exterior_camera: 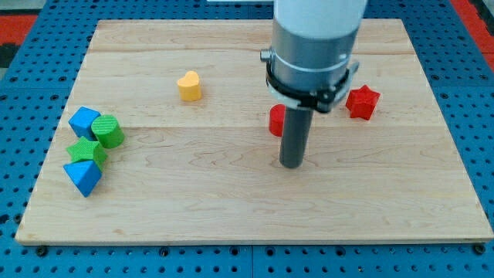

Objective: Move the yellow hexagon and red circle towards the red star

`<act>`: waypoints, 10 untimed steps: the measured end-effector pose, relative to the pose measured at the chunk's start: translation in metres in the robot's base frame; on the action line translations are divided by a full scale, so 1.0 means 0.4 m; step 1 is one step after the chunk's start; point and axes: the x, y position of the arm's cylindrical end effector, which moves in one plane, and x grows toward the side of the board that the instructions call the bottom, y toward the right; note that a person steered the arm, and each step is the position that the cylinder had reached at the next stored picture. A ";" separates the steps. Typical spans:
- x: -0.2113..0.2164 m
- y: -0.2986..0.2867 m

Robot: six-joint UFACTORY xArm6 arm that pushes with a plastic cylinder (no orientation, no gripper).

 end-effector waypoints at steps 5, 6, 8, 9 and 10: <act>-0.131 -0.225; -0.245 -0.106; -0.230 0.077; -0.094 -0.145; 0.031 -0.087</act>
